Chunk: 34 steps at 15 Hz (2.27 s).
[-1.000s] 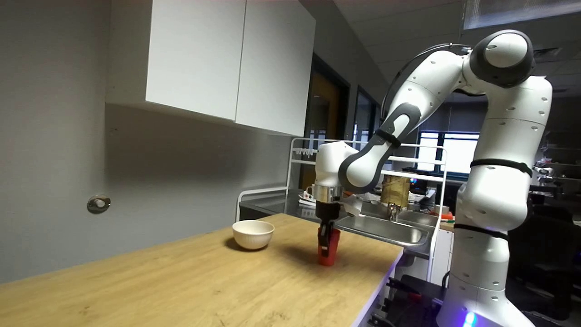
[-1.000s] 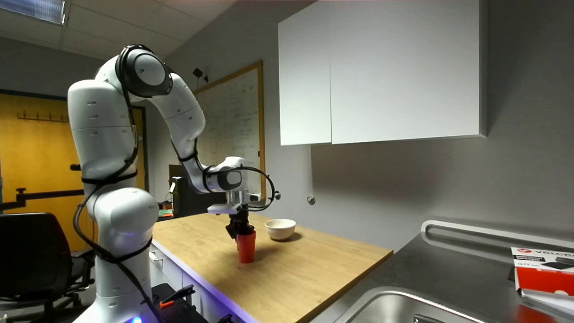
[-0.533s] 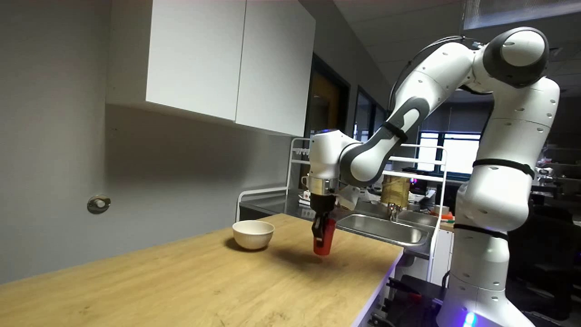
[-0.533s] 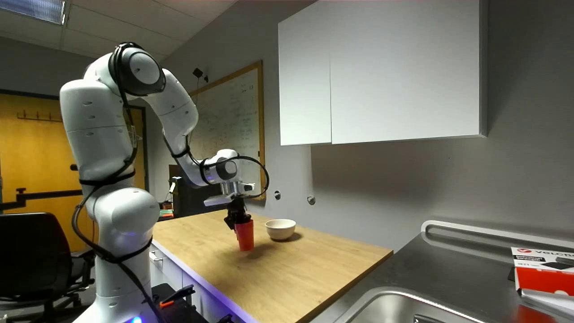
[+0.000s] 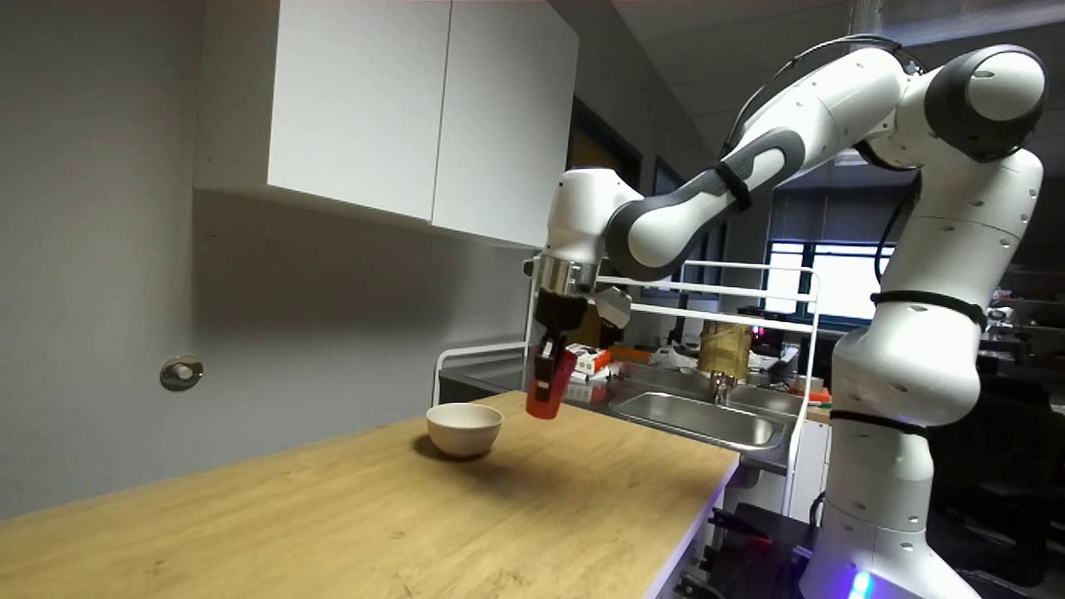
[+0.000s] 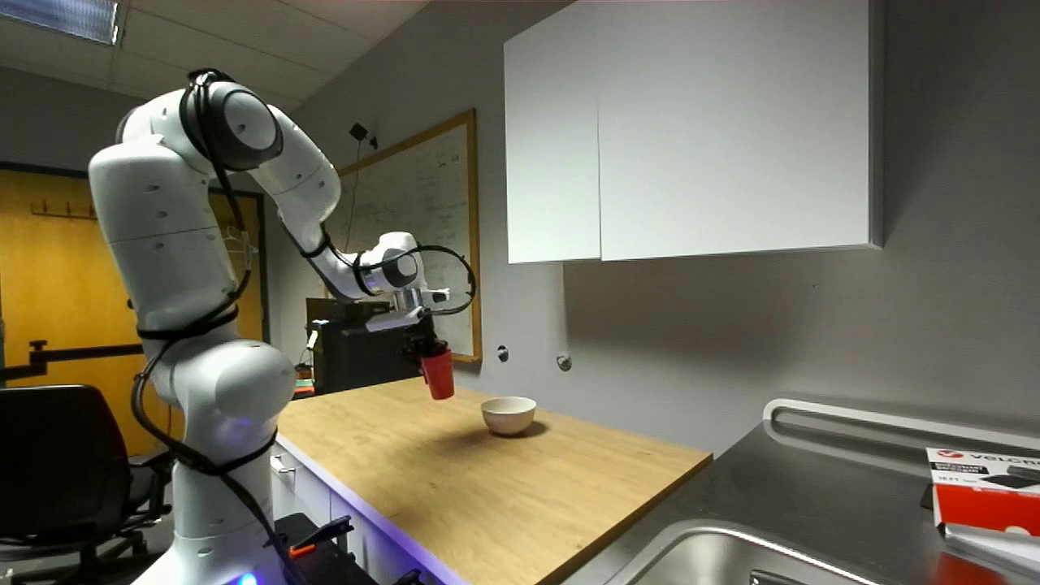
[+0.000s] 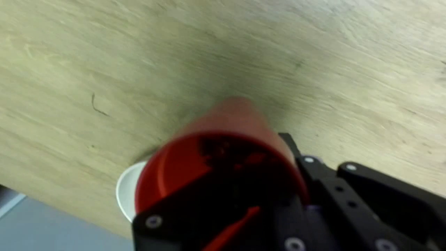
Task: Pick up the red cup from the table and pour its contents in the white bowl.
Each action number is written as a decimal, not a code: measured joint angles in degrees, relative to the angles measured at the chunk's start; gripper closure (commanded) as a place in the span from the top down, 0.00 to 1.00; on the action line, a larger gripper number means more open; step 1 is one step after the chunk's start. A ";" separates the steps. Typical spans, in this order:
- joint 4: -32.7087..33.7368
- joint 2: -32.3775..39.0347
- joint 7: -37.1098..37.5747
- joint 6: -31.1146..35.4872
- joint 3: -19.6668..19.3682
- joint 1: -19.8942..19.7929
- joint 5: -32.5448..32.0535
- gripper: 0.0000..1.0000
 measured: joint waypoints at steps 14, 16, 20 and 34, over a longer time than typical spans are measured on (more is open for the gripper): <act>29.02 22.11 -51.70 -12.34 -8.66 -3.16 34.59 0.03; 32.35 24.97 -55.48 -16.08 -8.56 -5.24 37.83 0.03; 36.72 29.01 -61.60 -22.61 -8.43 -9.38 45.41 0.03; 44.80 45.00 -69.44 -36.73 -8.56 -16.97 62.75 0.04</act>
